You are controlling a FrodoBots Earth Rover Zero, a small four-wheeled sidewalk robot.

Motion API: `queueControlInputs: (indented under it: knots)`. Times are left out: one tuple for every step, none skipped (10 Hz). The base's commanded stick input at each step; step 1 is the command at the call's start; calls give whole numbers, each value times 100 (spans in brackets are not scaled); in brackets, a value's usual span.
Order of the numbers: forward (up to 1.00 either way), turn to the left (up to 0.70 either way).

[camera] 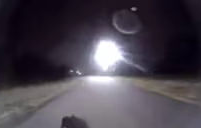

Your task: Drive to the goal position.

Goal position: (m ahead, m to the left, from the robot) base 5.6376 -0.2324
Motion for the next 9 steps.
queueControlInputs:
  knots:
    - [100, 0]
    - [100, 0]
    - [100, 0]
    - [100, 0]
    - [100, 0]
    - [100, 0]
    - [100, 2]
    - [100, 3]
    - [100, 5]
